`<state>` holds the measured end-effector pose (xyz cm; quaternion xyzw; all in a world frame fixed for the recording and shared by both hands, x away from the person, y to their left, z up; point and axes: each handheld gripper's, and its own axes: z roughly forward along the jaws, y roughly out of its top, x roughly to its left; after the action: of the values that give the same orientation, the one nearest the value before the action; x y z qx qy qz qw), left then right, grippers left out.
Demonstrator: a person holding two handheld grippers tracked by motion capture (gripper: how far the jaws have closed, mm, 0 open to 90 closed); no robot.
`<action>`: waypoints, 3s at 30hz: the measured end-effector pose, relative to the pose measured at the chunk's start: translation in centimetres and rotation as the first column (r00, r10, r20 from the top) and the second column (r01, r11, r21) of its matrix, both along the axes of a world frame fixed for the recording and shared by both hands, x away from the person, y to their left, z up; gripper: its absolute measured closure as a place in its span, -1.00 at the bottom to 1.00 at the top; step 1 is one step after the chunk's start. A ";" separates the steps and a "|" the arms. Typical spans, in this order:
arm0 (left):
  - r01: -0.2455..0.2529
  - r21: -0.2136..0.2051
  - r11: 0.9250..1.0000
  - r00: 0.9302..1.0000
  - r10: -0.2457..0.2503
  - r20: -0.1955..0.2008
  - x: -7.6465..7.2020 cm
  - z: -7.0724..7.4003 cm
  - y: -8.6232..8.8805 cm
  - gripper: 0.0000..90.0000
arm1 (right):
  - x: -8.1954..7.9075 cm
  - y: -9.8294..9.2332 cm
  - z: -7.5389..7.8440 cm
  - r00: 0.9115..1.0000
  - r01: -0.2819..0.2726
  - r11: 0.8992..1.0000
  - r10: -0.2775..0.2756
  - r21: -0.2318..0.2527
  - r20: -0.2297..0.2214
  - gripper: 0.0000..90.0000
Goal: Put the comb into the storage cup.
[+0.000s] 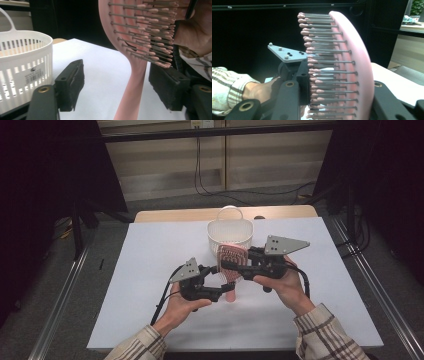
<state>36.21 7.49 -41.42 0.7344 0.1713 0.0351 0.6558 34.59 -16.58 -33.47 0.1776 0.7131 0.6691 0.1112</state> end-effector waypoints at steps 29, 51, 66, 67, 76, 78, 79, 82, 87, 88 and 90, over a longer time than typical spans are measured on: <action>-0.202 0.019 0.979 0.978 0.201 0.047 -1.8 0.2 2.5 -0.97 | -0.2 -0.8 -0.1 0.995 0.104 0.995 -0.104 0.009 0.003 0.38; -0.353 0.011 0.936 0.934 0.351 0.071 -3.3 0.0 6.7 -0.96 | -0.1 -1.5 0.0 0.987 0.158 0.987 -0.158 0.012 0.003 0.38; -0.433 0.025 0.901 0.899 0.429 0.084 -3.8 -0.3 9.2 -0.96 | 0.0 -2.2 0.2 0.981 0.195 0.981 -0.195 0.024 0.007 0.38; -0.439 0.024 0.898 0.896 0.436 0.082 -3.8 -0.4 9.3 -0.96 | 0.0 -2.2 0.3 0.980 0.198 0.980 -0.198 0.024 0.007 0.38; -0.477 0.025 0.879 0.877 0.474 0.075 -4.0 -0.6 10.5 -0.95 | 0.0 -2.5 0.5 0.975 0.223 0.975 -0.223 0.020 0.012 0.38; -0.481 0.022 0.876 0.875 0.479 0.075 -4.0 -0.6 10.7 -0.95 | 0.0 -2.6 0.5 0.973 0.229 0.973 -0.229 0.024 0.011 0.38; -0.490 0.012 0.872 0.870 0.488 0.070 -4.1 -0.6 10.8 -0.95 | 0.0 -2.6 0.6 0.973 0.232 0.972 -0.232 0.023 0.014 0.38; -0.505 0.009 0.863 0.861 0.502 0.080 -4.2 -0.5 11.3 -0.95 | 0.1 -2.8 0.8 0.972 0.236 0.972 -0.236 0.025 0.020 0.38; -0.519 0.012 0.854 0.852 0.517 0.086 -4.8 -0.8 11.6 -0.95 | 0.3 -2.8 1.1 0.968 0.249 0.968 -0.250 0.017 0.033 0.38; -0.517 0.016 0.856 0.853 0.513 0.096 -4.8 -0.8 11.7 -0.95 | 0.4 -2.8 1.2 0.967 0.251 0.968 -0.251 0.020 0.033 0.38; -0.519 0.015 0.854 0.850 0.515 0.108 -5.1 -0.7 11.9 -0.95 | 0.7 -2.9 1.2 0.966 0.257 0.966 -0.258 0.028 0.027 0.38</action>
<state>31.11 19.34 -42.08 0.6727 0.3286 0.2505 0.6138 35.28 -19.48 -32.29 0.2599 0.6741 0.6600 0.2059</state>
